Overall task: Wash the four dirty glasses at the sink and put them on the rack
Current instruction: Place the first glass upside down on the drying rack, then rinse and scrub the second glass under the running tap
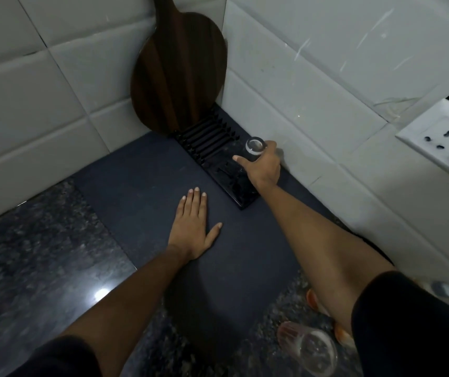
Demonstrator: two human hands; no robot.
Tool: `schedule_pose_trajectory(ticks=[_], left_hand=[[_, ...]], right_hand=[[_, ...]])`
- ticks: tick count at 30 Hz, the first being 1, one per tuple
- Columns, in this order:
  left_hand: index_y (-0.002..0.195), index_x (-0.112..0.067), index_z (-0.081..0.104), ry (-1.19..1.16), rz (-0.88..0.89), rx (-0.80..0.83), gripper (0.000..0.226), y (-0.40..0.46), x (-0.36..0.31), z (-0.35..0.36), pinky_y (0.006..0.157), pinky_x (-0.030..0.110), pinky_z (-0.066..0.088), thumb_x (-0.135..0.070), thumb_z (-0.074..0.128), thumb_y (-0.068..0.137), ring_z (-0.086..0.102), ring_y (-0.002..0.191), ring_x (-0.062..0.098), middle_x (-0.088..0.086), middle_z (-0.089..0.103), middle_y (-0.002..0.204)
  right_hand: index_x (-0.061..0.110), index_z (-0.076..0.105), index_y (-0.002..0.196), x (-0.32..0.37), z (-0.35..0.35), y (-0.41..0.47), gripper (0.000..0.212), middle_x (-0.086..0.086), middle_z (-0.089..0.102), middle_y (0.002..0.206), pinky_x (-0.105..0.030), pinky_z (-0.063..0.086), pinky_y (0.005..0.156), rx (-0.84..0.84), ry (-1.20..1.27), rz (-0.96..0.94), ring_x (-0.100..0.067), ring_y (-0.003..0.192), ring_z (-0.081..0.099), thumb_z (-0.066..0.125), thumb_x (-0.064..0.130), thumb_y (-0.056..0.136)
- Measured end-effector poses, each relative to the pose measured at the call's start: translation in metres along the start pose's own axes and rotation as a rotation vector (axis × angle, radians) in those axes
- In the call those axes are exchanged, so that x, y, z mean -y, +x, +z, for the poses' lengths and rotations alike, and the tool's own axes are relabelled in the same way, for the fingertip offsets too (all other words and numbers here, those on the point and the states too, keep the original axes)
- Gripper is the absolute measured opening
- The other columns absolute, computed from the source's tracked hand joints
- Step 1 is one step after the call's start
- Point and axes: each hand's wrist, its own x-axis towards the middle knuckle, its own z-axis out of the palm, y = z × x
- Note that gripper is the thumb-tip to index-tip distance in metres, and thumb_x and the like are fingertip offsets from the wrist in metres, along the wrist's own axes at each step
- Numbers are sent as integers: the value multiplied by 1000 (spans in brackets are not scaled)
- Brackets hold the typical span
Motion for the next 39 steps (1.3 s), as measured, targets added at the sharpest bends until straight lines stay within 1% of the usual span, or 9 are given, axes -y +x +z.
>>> schedule_pose_trajectory(ticks=[6,13,17,21,25,27,31,37,39], left_hand=[[161,0,8,-3,-41,75,84,-7,-11,-7,128,47,4,-61,21,103,1,157,35,23,5,168],[159,0,21,-38,111,112,74,-65,-73,-9,128,42,8,-50,30,106,16,156,33,20,21,166],[160,-3,22,-89,169,128,73,-108,-114,-6,128,40,11,-51,32,106,17,156,30,17,21,167],[159,-3,25,-106,169,114,71,-154,-142,3,128,39,13,-47,38,105,20,155,31,18,24,166],[154,1,34,-130,158,107,68,-196,-159,18,126,42,19,-42,41,103,28,151,35,22,33,161],[155,1,33,-139,142,114,66,-215,-165,23,126,43,20,-39,44,103,26,152,35,22,31,162],[157,0,29,-141,144,97,67,-240,-175,25,126,41,19,-37,47,103,24,153,35,21,28,163],[154,-1,35,-200,214,-7,66,-239,-190,11,124,40,24,-34,52,100,31,150,34,21,36,160],[152,-1,40,-239,259,-55,63,-235,-201,6,120,41,30,-32,54,99,37,146,34,21,41,156]], right_hand=[[14,45,139,-11,-47,-35,82,-11,61,129,-41,54,93,-12,34,4,-28,114,61,90,42,76],[11,62,121,-56,-131,-133,48,-5,65,119,-33,52,92,-46,80,-157,-19,110,60,84,34,86],[9,69,109,-91,-174,-201,34,-3,71,105,-30,56,86,78,11,-273,-12,94,65,82,33,90],[11,72,111,-126,-203,-261,46,-3,73,108,-32,54,88,283,-165,-378,-18,101,67,77,51,90],[13,61,138,-148,-213,-301,93,-11,65,132,-41,51,102,478,-361,-374,-28,123,61,71,79,74],[17,46,150,-156,-212,-315,100,-13,53,142,-47,48,106,544,-451,-351,-31,131,52,81,69,73],[24,43,150,-162,-207,-327,89,-9,49,135,-42,51,99,453,-432,-351,-30,124,55,92,32,76],[22,51,141,-177,-224,-344,91,-5,59,134,-40,52,97,302,-280,-260,-27,122,59,97,33,63],[23,53,132,-189,-239,-355,85,-2,64,126,-40,54,91,222,-207,-202,-24,115,62,97,35,61]])
